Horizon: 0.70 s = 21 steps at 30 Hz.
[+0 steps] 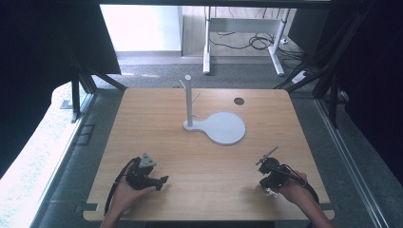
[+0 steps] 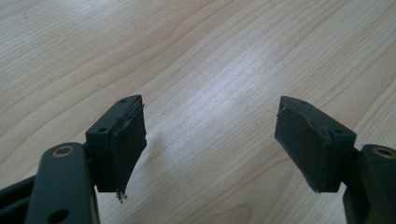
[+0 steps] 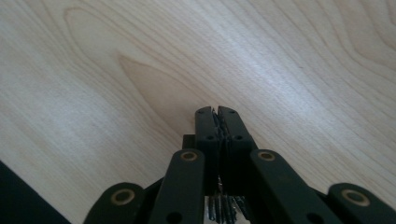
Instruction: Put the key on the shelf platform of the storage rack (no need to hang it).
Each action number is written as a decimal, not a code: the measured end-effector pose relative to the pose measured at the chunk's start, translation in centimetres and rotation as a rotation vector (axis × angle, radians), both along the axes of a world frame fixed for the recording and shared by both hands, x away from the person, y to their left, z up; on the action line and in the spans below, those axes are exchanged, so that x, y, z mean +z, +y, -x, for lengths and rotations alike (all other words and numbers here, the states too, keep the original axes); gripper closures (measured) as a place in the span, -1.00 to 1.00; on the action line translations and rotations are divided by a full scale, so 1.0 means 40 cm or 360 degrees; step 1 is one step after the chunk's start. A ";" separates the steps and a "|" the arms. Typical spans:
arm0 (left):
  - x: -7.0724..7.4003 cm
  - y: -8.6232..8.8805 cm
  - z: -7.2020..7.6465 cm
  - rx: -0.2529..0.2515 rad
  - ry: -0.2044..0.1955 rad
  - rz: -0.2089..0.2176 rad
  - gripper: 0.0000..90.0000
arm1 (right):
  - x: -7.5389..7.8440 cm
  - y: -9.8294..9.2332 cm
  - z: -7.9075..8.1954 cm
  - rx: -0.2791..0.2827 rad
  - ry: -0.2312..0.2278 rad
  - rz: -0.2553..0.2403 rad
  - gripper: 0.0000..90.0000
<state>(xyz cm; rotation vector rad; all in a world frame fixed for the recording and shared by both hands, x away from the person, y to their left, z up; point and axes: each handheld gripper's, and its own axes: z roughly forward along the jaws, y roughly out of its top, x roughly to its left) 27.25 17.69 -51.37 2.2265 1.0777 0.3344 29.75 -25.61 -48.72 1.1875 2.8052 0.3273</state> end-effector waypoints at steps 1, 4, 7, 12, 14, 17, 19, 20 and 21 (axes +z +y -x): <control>0.000 0.000 0.000 0.0002 0.0000 0.0000 -0.44 | 0.000 0.003 0.002 0.0016 0.0001 0.0003 0.96; -0.001 0.000 0.000 0.0001 0.0004 -0.0003 -0.44 | 0.001 0.008 0.004 0.0051 -0.0003 0.0035 0.99; -0.002 -0.001 0.000 0.0000 0.0005 -0.0004 -0.44 | 0.003 0.008 0.006 0.0090 -0.0006 0.0071 1.00; -0.002 -0.001 -0.001 -0.0002 0.0007 -0.0002 -0.44 | 0.012 0.001 0.009 0.0132 0.0005 0.0093 1.00; -0.002 -0.001 0.000 -0.0004 0.0007 -0.0003 -0.44 | 0.022 -0.002 0.011 0.0122 -0.0015 0.0097 1.00; -0.003 -0.003 -0.001 -0.0010 0.0006 -0.0006 -0.44 | 0.040 -0.011 0.010 0.0115 -0.0039 0.0076 1.00; -0.003 -0.003 -0.001 -0.0014 0.0005 -0.0008 -0.44 | 0.052 -0.017 0.008 0.0115 -0.0055 0.0075 1.00; -0.003 -0.003 -0.001 -0.0014 0.0005 -0.0009 -0.44 | 0.058 -0.020 0.008 0.0113 -0.0064 0.0072 1.00; -0.002 -0.003 -0.001 -0.0013 0.0004 -0.0007 -0.44 | 0.063 -0.022 0.007 0.0110 -0.0071 0.0070 1.00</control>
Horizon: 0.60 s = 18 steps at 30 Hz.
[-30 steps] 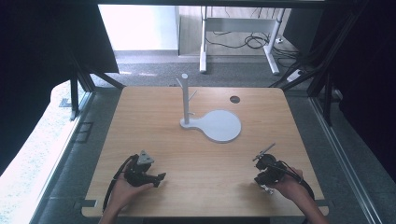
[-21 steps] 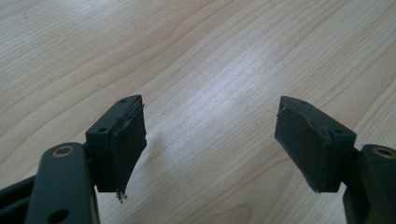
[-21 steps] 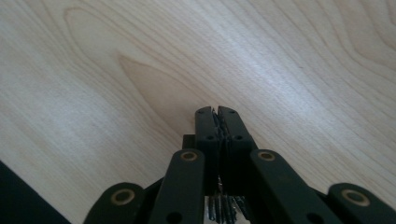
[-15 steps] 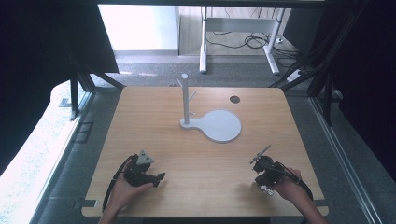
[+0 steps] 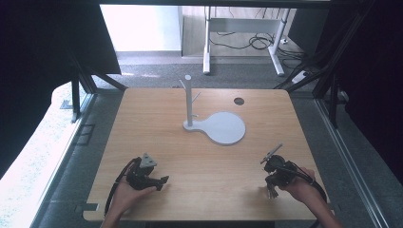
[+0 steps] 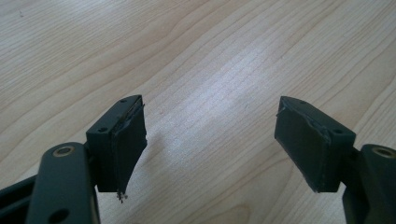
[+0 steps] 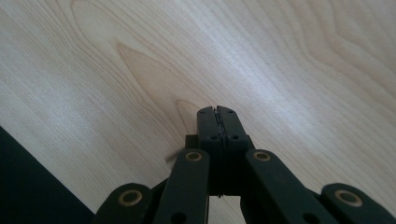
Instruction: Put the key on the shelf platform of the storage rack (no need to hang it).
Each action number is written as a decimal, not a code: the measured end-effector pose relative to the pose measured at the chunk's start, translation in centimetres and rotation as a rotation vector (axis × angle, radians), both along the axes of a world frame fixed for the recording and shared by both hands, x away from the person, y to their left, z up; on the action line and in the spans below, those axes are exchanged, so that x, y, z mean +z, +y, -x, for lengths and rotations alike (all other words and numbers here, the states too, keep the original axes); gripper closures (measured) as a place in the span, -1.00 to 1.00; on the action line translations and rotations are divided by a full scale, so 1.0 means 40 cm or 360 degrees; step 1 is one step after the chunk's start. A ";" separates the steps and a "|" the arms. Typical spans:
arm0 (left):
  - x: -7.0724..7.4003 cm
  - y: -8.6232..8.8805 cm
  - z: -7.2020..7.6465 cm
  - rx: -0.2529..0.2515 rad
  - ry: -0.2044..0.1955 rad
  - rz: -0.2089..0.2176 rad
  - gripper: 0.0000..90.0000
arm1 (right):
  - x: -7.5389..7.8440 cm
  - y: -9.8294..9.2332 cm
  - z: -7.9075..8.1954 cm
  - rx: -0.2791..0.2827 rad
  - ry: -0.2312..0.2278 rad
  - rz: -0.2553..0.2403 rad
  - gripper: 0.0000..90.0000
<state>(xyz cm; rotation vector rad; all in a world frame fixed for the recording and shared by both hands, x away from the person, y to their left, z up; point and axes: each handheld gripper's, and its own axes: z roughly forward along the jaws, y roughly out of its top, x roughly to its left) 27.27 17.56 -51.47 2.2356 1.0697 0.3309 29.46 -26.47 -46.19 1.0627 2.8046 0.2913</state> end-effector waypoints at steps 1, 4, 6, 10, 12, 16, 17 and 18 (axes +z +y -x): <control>0.000 0.000 0.000 0.0001 -0.0001 0.0001 -0.44 | 0.008 -0.003 0.000 -0.0001 -0.0003 -0.0006 1.00; 0.000 0.001 0.000 0.0003 -0.0001 0.0001 -0.44 | 0.026 -0.006 0.000 0.0008 -0.0028 -0.0022 1.00; 0.000 0.000 0.000 0.0003 0.0000 0.0000 -0.44 | 0.035 -0.007 0.001 0.0002 -0.0030 -0.0029 1.00; 0.001 0.002 0.000 0.0003 -0.0002 0.0004 -0.44 | 0.049 -0.011 -0.005 0.0002 -0.0037 -0.0030 1.00; 0.002 0.003 -0.001 0.0004 -0.0004 0.0005 -0.44 | 0.054 -0.012 -0.008 -0.0001 -0.0036 -0.0034 1.00; 0.001 0.003 0.000 0.0009 -0.0002 0.0008 -0.44 | 0.069 -0.013 -0.014 0.0000 -0.0053 -0.0028 1.00; 0.001 0.003 0.000 0.0009 -0.0001 0.0008 -0.44 | 0.072 -0.012 -0.014 0.0002 -0.0055 -0.0030 1.00; 0.001 0.003 -0.001 0.0005 -0.0003 0.0005 -0.44 | 0.075 -0.012 -0.016 0.0009 -0.0061 -0.0031 1.00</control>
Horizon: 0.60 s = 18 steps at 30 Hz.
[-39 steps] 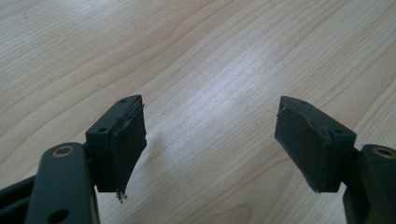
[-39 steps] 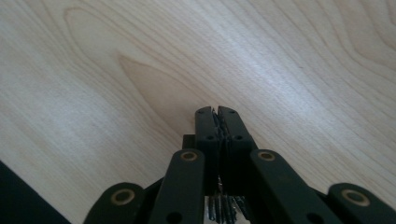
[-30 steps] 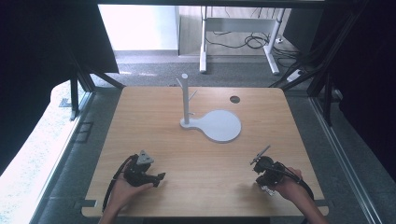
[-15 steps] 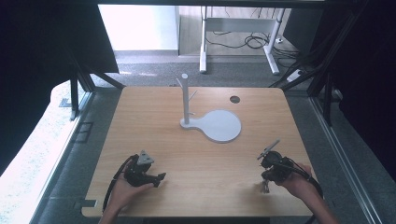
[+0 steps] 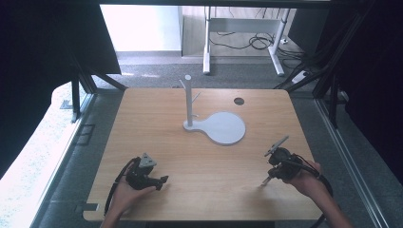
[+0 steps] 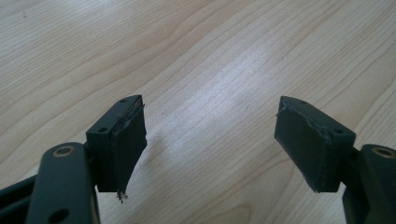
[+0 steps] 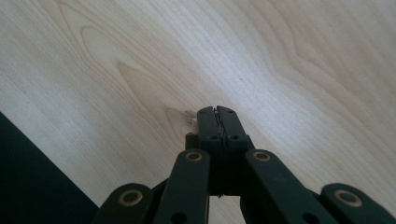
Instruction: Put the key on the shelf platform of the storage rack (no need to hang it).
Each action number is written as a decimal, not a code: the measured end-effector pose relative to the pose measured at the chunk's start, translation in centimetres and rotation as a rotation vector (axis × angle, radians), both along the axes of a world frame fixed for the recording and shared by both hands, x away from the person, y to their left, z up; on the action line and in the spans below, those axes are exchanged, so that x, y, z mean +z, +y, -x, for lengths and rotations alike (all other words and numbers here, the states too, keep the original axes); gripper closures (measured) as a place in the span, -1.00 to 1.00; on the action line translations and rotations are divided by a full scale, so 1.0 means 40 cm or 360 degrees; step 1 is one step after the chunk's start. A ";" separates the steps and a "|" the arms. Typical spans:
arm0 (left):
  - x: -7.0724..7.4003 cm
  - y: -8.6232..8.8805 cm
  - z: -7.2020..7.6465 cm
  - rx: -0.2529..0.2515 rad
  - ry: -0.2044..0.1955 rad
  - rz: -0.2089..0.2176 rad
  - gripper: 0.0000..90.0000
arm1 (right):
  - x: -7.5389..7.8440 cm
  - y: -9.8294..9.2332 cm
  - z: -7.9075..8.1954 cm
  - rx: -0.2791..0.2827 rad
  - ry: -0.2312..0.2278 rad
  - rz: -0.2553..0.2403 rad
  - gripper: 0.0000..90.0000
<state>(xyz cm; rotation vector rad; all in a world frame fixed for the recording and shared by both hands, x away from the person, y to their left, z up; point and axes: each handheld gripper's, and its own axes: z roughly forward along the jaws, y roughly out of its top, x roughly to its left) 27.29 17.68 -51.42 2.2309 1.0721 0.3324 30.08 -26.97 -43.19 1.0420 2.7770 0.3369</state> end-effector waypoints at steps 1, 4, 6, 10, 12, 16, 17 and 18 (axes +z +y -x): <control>0.000 0.000 0.000 -0.0004 0.0001 -0.0005 -0.44 | 0.005 0.000 -0.001 0.0001 -0.0007 0.0003 1.00; 0.000 0.000 -0.001 -0.0008 -0.0002 -0.0008 -0.44 | 0.021 0.002 -0.006 -0.0002 -0.0018 0.0005 1.00; 0.000 0.000 -0.001 -0.0008 -0.0002 -0.0008 -0.44 | 0.031 0.002 -0.013 0.0001 -0.0019 -0.0004 1.00; 0.001 0.001 -0.001 -0.0009 -0.0002 -0.0007 -0.44 | 0.051 0.001 -0.032 0.0001 -0.0024 -0.0019 1.00; 0.001 0.001 -0.001 -0.0008 -0.0003 -0.0005 -0.44 | 0.056 0.003 -0.043 0.0002 -0.0024 -0.0020 1.00; 0.001 0.002 0.000 0.0009 -0.0003 0.0005 -0.44 | 0.066 0.010 -0.062 -0.0003 -0.0034 -0.0023 1.00; 0.001 0.003 0.000 0.0012 -0.0006 0.0004 -0.45 | 0.068 0.012 -0.071 -0.0008 -0.0032 -0.0036 1.00; 0.001 0.003 -0.001 0.0014 -0.0006 0.0005 -0.45 | 0.070 0.012 -0.078 -0.0003 -0.0037 -0.0042 1.00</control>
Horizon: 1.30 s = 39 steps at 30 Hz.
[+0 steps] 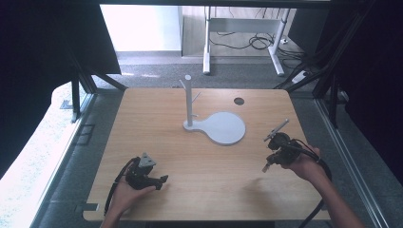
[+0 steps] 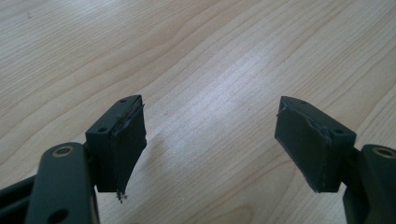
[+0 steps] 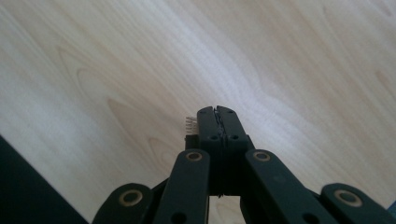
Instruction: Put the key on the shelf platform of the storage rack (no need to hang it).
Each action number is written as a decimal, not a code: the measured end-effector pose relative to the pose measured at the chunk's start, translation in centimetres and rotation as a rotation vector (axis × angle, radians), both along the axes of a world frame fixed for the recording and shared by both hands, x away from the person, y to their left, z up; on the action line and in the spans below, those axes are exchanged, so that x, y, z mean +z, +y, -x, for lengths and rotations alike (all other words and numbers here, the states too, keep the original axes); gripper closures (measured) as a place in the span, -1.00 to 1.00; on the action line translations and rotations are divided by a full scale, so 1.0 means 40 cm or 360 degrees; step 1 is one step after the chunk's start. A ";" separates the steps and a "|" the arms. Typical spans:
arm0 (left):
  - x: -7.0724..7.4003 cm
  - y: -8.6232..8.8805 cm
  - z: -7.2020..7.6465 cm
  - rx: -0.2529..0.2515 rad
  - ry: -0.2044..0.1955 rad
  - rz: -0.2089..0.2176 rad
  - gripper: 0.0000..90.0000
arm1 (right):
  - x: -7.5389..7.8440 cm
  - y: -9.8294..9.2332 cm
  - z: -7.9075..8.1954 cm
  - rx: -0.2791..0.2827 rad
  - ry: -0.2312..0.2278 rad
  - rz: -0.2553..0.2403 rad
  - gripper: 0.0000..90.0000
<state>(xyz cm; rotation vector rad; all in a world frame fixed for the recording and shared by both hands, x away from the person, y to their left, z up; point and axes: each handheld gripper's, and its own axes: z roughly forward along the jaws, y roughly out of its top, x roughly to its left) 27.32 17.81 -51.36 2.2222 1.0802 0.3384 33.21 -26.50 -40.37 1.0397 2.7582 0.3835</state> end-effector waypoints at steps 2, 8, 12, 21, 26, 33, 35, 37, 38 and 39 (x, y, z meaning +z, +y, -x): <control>0.000 0.001 -0.001 -0.0001 -0.0004 0.0001 -0.45 | 0.003 0.004 -0.014 -0.0006 0.0003 -0.0007 1.00; 0.000 0.002 0.000 0.0014 0.0001 0.0013 -0.45 | 0.020 0.027 -0.056 0.0011 -0.0004 -0.0003 1.00; 0.003 0.004 0.000 0.0011 -0.0011 0.0014 -0.45 | 0.029 0.041 -0.085 0.0018 0.0016 -0.0039 1.00; 0.006 0.011 -0.001 0.0027 -0.0015 0.0032 -0.45 | 0.036 0.077 -0.147 0.0027 0.0043 -0.0073 1.00; 0.007 0.013 0.000 0.0035 -0.0014 0.0038 -0.45 | 0.039 0.107 -0.180 0.0051 0.0064 -0.0126 1.00; 0.008 0.015 0.000 0.0032 -0.0014 0.0043 -0.44 | 0.046 0.151 -0.229 0.0057 0.0058 -0.0162 1.00; 0.008 0.017 -0.001 0.0032 -0.0013 0.0043 -0.44 | 0.048 0.163 -0.244 0.0062 0.0054 -0.0168 1.00; 0.007 0.018 -0.001 0.0034 -0.0014 0.0041 -0.44 | 0.049 0.172 -0.256 0.0060 0.0062 -0.0181 1.00; 0.007 0.018 -0.001 0.0037 -0.0013 0.0046 -0.44 | 0.050 0.178 -0.264 0.0060 0.0064 -0.0183 1.00; 0.007 0.018 0.000 0.0040 -0.0010 0.0048 -0.44 | 0.050 0.182 -0.271 0.0063 0.0058 -0.0184 1.00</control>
